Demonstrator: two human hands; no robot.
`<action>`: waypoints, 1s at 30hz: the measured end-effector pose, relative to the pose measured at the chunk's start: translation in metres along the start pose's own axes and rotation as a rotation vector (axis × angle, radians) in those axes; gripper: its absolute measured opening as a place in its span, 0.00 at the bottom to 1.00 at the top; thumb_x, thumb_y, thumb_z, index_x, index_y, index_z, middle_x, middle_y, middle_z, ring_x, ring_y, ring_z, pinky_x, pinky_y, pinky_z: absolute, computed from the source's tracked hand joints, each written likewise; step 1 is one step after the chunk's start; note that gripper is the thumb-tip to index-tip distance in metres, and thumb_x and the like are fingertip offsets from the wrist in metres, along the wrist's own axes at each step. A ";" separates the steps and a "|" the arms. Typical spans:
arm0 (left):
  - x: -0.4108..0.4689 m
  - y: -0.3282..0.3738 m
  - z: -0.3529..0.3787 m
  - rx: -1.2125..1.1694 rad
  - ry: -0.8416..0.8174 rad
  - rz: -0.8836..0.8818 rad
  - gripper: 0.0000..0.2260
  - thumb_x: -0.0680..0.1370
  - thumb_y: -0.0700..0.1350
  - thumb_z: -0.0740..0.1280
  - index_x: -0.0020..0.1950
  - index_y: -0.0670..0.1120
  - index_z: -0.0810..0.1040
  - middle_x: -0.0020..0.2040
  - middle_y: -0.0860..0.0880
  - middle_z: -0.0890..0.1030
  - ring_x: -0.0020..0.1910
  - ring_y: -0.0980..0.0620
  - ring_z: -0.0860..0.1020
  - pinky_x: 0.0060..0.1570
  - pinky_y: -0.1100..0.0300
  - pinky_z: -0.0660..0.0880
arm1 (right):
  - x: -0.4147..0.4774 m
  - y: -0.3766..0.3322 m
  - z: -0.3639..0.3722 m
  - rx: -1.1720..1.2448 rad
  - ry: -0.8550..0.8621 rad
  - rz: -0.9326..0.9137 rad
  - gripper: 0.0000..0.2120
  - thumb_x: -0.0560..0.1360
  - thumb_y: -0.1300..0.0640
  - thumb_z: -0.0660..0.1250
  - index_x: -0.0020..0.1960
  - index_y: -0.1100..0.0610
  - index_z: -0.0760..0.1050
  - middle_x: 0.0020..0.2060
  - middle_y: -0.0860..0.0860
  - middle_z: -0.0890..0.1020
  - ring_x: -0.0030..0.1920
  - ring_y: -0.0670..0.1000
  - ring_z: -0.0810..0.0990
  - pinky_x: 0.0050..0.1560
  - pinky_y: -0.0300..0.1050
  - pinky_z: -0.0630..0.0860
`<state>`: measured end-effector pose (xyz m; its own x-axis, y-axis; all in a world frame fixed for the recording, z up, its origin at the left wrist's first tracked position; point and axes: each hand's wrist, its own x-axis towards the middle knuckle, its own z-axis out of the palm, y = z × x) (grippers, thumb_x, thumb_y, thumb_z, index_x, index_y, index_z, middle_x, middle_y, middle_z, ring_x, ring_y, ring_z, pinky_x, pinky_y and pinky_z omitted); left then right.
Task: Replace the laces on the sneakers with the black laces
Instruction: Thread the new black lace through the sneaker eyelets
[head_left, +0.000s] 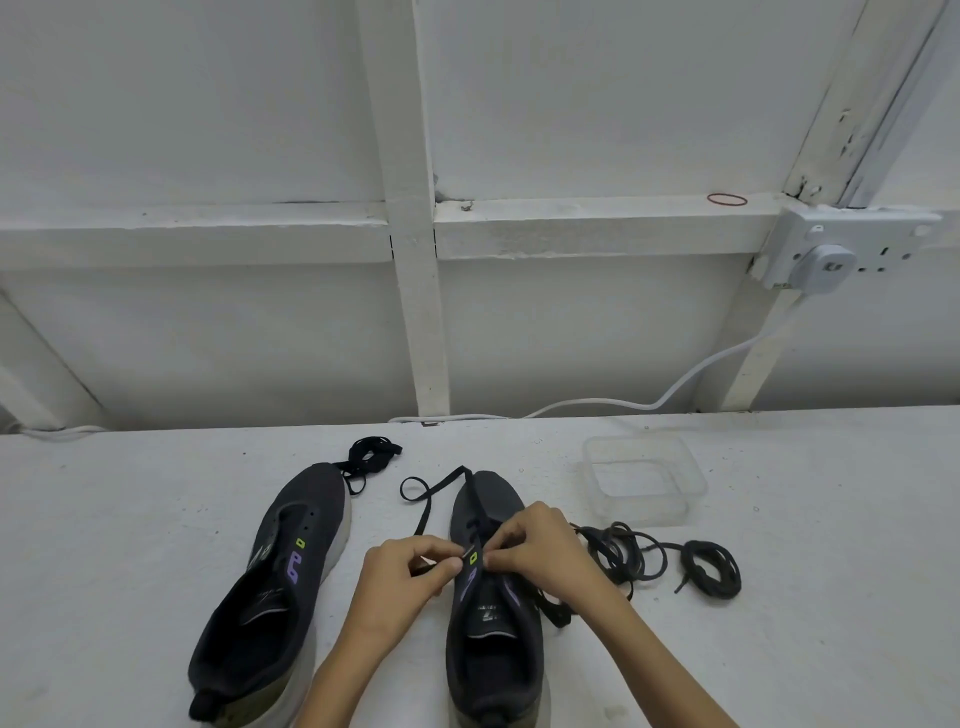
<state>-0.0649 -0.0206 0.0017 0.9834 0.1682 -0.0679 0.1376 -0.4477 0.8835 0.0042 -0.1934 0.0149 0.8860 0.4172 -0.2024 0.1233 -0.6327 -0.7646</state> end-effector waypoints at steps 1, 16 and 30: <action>0.000 0.001 0.000 0.015 0.004 0.003 0.07 0.73 0.40 0.74 0.42 0.52 0.86 0.37 0.58 0.85 0.31 0.62 0.78 0.37 0.70 0.74 | -0.001 0.001 0.000 0.038 -0.001 0.001 0.03 0.68 0.56 0.75 0.39 0.49 0.86 0.35 0.46 0.85 0.37 0.42 0.81 0.44 0.43 0.79; 0.010 0.018 -0.010 0.383 -0.115 0.088 0.06 0.71 0.48 0.71 0.35 0.59 0.81 0.37 0.61 0.83 0.42 0.65 0.80 0.46 0.67 0.77 | -0.006 0.006 0.002 0.283 0.011 -0.001 0.07 0.69 0.61 0.76 0.39 0.49 0.84 0.31 0.43 0.82 0.32 0.36 0.79 0.32 0.28 0.69; 0.028 0.035 -0.015 0.641 -0.265 0.199 0.06 0.74 0.50 0.67 0.43 0.51 0.83 0.41 0.56 0.83 0.43 0.58 0.80 0.44 0.64 0.76 | -0.007 0.008 0.002 0.322 0.003 0.001 0.06 0.69 0.63 0.75 0.41 0.53 0.86 0.29 0.43 0.81 0.30 0.37 0.78 0.31 0.28 0.68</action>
<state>-0.0339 -0.0188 0.0376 0.9814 -0.1529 -0.1161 -0.0851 -0.8886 0.4506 -0.0014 -0.1998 0.0091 0.8874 0.4147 -0.2016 -0.0249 -0.3934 -0.9190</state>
